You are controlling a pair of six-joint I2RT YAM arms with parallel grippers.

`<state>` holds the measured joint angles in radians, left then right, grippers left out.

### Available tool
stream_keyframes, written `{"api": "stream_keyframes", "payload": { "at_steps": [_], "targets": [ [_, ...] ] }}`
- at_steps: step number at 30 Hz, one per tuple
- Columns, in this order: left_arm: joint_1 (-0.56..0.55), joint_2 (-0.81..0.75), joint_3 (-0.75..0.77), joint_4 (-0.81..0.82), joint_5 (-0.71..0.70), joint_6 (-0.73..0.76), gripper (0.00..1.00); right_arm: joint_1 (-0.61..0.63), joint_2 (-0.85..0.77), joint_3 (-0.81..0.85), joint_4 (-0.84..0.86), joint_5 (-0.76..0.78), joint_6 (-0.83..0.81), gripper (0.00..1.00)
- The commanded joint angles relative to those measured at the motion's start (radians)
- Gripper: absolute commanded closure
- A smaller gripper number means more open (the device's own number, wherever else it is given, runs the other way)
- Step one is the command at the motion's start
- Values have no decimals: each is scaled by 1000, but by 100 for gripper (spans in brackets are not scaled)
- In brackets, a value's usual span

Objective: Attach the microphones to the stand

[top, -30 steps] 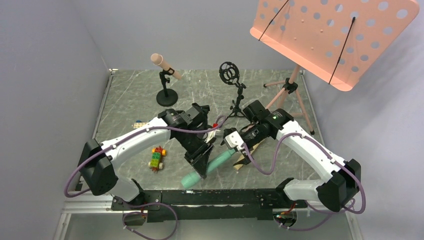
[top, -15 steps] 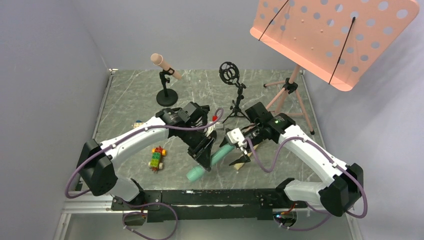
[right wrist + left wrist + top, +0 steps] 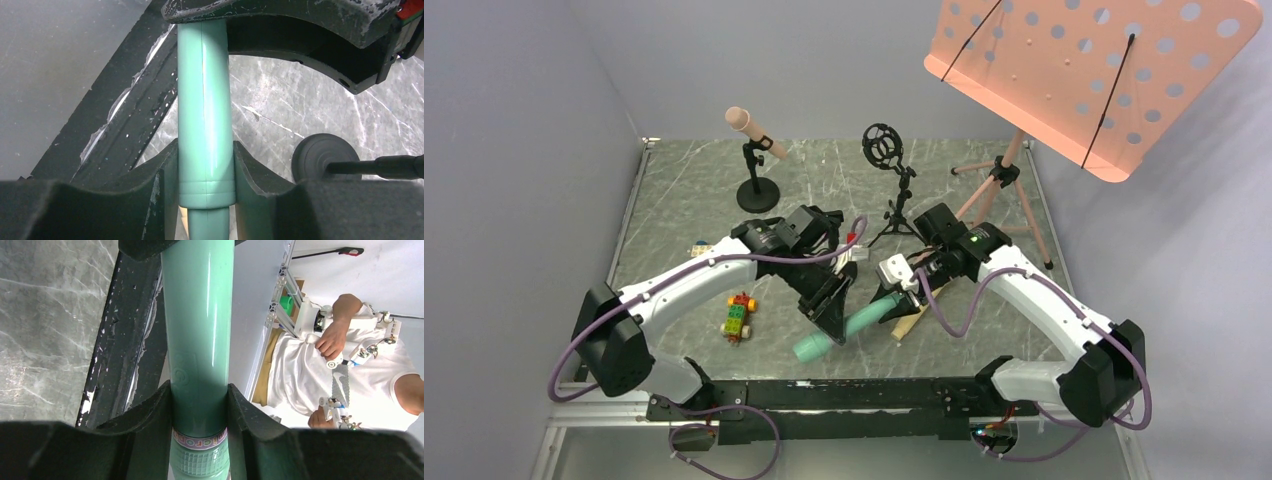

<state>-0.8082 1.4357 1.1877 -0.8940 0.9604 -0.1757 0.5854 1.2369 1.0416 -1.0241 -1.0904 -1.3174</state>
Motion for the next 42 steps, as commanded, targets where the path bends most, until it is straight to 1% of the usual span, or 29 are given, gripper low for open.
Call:
{"api": "stream_keyframes", "payload": {
  "at_steps": [1,2,4,6,8,9,10,11,12,14,16,18,21,22,23,25,27,29,33,37,40,42],
  "targets": [
    [20,-47,8,197,53,-23,64,19,-28,-4,4,-53,-20,100],
    [28,-67,-3,237,56,-43,56,19,-30,-8,2,-55,-16,100],
    [48,-115,-37,335,50,-100,44,13,-31,-11,-5,-62,-11,100],
    [85,-183,-82,451,12,-164,39,-6,-30,-7,-8,-84,2,100],
    [147,-278,-136,560,-67,-217,37,-31,-27,5,-11,-117,16,100],
    [183,-335,-182,639,-106,-245,35,-45,-22,18,-16,-139,21,100],
    [238,-408,-240,728,-152,-295,28,-61,-19,30,-17,-153,34,100],
    [274,-480,-300,826,-216,-348,11,-79,-14,42,-11,-169,58,100],
    [298,-563,-366,914,-305,-397,2,-98,-8,57,-11,-187,74,100],
    [317,-704,-476,1026,-466,-460,1,-133,5,92,4,-203,130,100],
    [324,-799,-571,1143,-535,-503,1,-161,13,134,41,-213,238,100],
    [329,-867,-627,1215,-592,-553,1,-178,23,176,106,-217,375,100],
    [330,-952,-726,1355,-700,-631,1,-183,31,211,374,-133,792,100],
    [330,-980,-762,1407,-741,-651,1,-185,34,221,442,-95,897,100],
    [330,-1008,-798,1442,-796,-664,1,-185,40,233,485,-71,972,100],
    [330,-1046,-816,1454,-866,-682,1,-185,52,250,572,-37,1107,100],
    [328,-1051,-806,1445,-898,-700,1,-182,70,261,658,-24,1236,100],
    [328,-1027,-803,1476,-897,-730,1,-168,90,275,691,-17,1278,100],
    [325,-906,-817,1630,-888,-792,1,-92,130,298,713,3,1283,100],
    [300,-789,-809,1778,-869,-820,1,-67,155,293,757,5,1315,100],
    [267,-742,-796,1811,-893,-807,1,-67,161,291,768,0,1315,100],
    [252,-729,-789,1809,-908,-796,5,-67,160,279,787,-11,1330,100]
  ]
}}
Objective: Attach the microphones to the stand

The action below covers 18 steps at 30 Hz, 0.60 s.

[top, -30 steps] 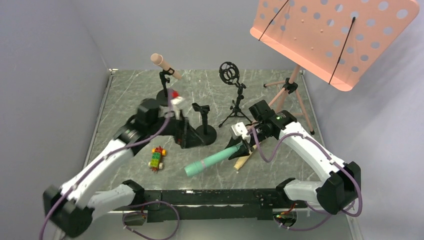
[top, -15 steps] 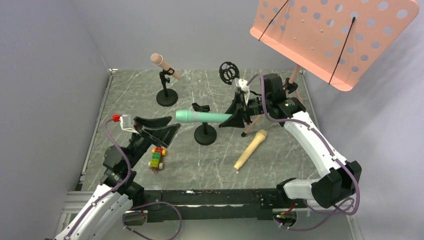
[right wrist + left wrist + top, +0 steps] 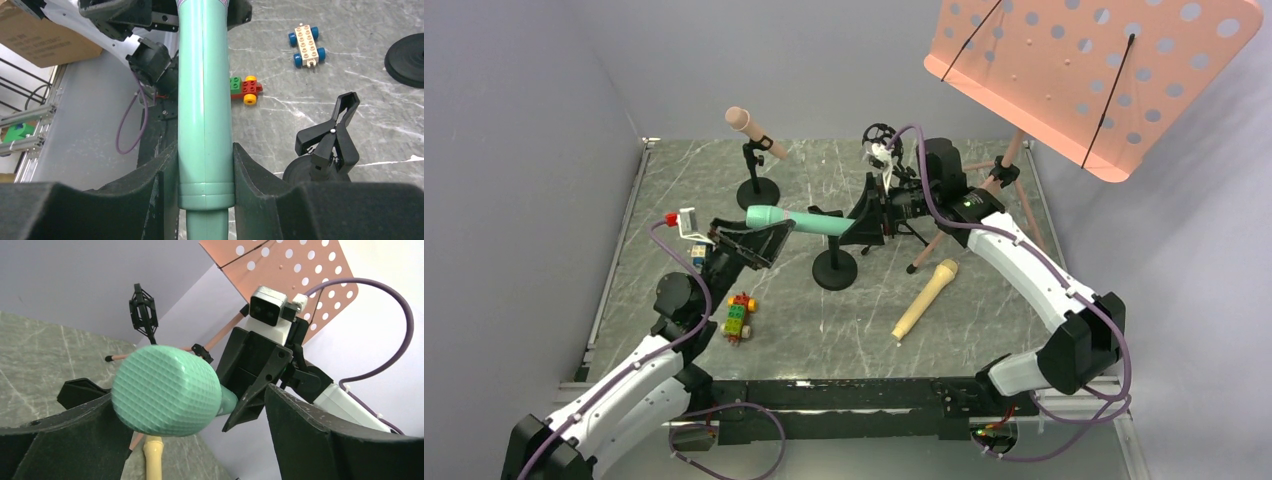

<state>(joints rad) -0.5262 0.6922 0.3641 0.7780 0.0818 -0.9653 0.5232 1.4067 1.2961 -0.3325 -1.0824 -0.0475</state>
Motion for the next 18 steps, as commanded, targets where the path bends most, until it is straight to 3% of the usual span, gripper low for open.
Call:
{"api": "stream_keyframes", "payload": {
  "at_steps": [1,8,10,15,18],
  "targets": [
    [-33,21,38,135,-29,-5,9,-5,-10,16,104,-20,74,100],
    [-33,31,68,37,-19,-5,40,-6,-6,-17,138,-29,91,100],
    [-34,23,63,24,-36,-3,39,-5,-6,-26,146,-45,95,100],
    [-33,9,48,-1,-79,-23,22,-5,-9,-49,172,-88,105,100],
    [-34,28,34,53,-79,-43,23,-5,-3,-57,197,-95,123,100]
  ]
}}
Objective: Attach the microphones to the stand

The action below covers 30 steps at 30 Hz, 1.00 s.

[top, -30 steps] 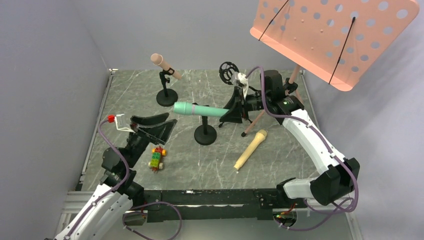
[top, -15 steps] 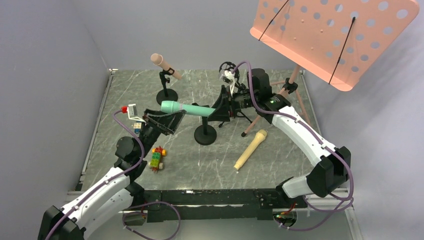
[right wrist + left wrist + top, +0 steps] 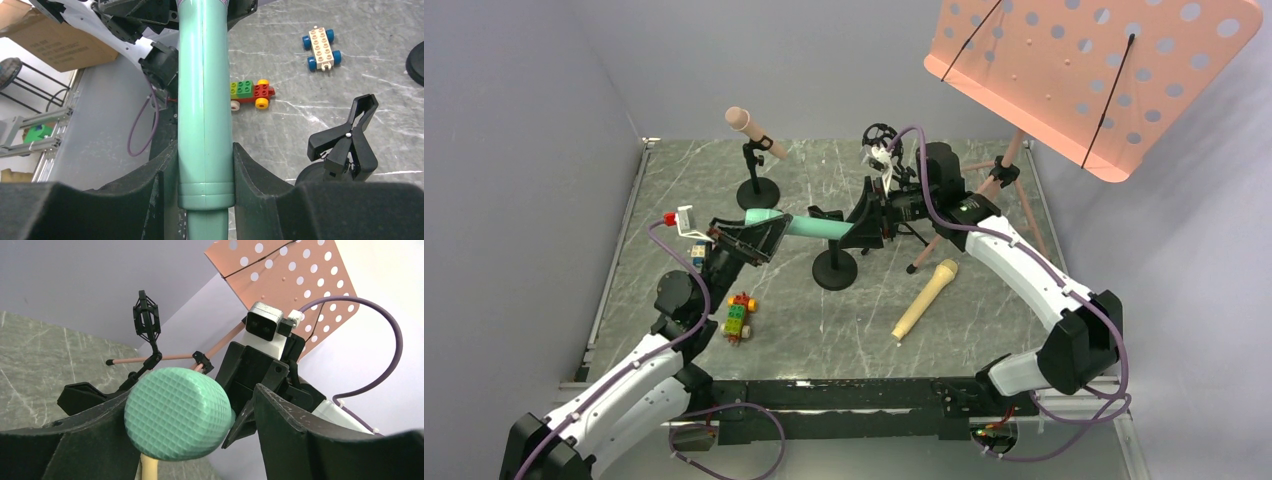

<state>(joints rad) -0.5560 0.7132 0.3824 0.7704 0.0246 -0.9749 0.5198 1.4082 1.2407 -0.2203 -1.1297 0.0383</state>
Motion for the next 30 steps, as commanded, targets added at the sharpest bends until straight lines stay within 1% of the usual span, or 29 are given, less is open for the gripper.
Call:
{"api": "stream_keyframes", "payload": {
  "at_steps": [1,4,5,7,9,10,11,12,13,14,15,17,20,22,23,25,28,30],
  "targets": [
    [-4,17,14,77,-22,-38,26,-1,-3,1,87,-48,38,100],
    [-4,37,14,98,-22,-45,34,1,4,5,90,-52,43,100],
    [-4,41,16,102,-22,-44,38,3,6,6,90,-52,42,100],
    [-4,47,16,105,-22,-44,52,7,8,7,83,-53,32,100],
    [-4,44,16,104,-22,-35,78,9,9,6,74,-56,20,100],
    [-4,39,16,95,-22,-30,89,10,10,5,68,-59,8,95],
    [-4,31,16,85,-22,-21,98,9,11,6,54,-59,-9,84],
    [-4,19,17,67,-45,-10,100,9,8,9,33,-55,-26,70],
    [-3,2,20,33,-56,8,100,9,3,22,-23,-46,-89,50],
    [-2,-18,29,-15,-59,21,100,8,2,37,-78,-37,-148,16],
    [-2,-40,41,-76,-58,55,100,1,-4,50,-125,-29,-217,2],
    [3,-90,85,-246,-50,151,100,-34,-21,67,-210,22,-347,0],
    [27,-169,179,-577,-16,337,100,-119,-55,28,-197,111,-434,0],
    [40,-228,245,-738,21,468,100,-131,-66,1,-204,198,-504,0],
    [45,-261,292,-817,38,533,100,-127,-64,-16,-203,228,-523,0],
    [47,-292,374,-952,74,639,100,-114,-54,-35,-185,228,-519,0],
    [48,-296,489,-1135,134,769,100,-53,-15,-31,-182,284,-544,0],
    [47,-283,542,-1235,142,828,100,-16,15,-9,-169,340,-549,0]
  ]
}}
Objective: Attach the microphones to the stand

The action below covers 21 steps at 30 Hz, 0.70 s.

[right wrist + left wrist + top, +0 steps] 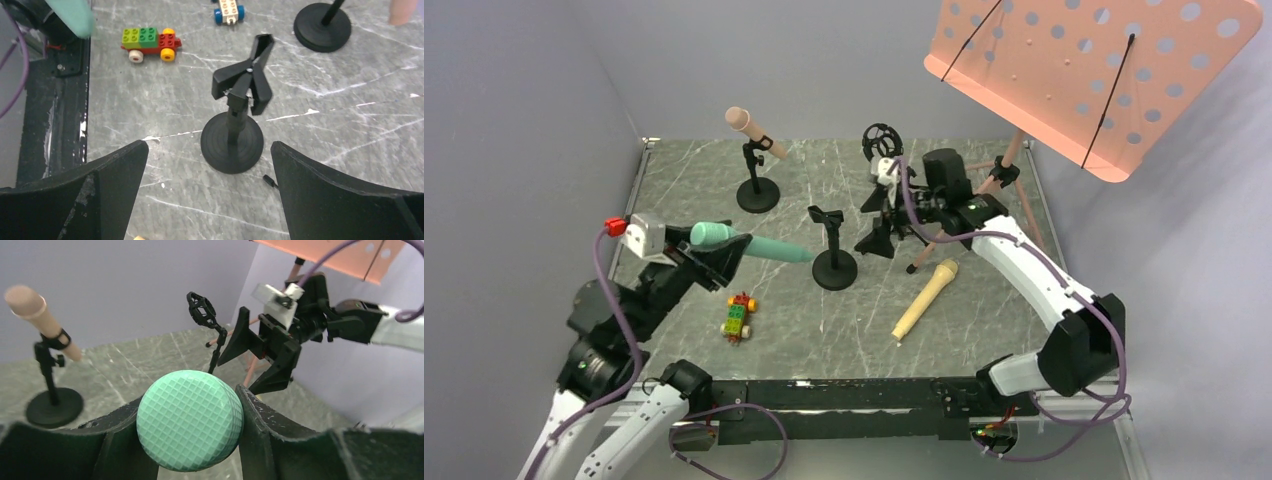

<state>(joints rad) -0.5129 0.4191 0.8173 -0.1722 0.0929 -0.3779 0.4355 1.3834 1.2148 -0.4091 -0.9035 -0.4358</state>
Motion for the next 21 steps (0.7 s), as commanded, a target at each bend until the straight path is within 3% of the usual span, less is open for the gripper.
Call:
{"api": "stream_keyframes", "payload": {
  "at_steps": [1,5,15,21],
  "targets": [
    [4,14,120,-332,64,257,100,76,59,24,37,135,-65,0],
    [4,-4,111,-367,29,281,100,80,107,29,144,201,-9,0],
    [4,-68,57,-347,2,281,100,122,212,70,277,170,151,0],
    [4,-109,50,-338,-25,276,100,148,238,111,280,209,189,0]
  ]
}}
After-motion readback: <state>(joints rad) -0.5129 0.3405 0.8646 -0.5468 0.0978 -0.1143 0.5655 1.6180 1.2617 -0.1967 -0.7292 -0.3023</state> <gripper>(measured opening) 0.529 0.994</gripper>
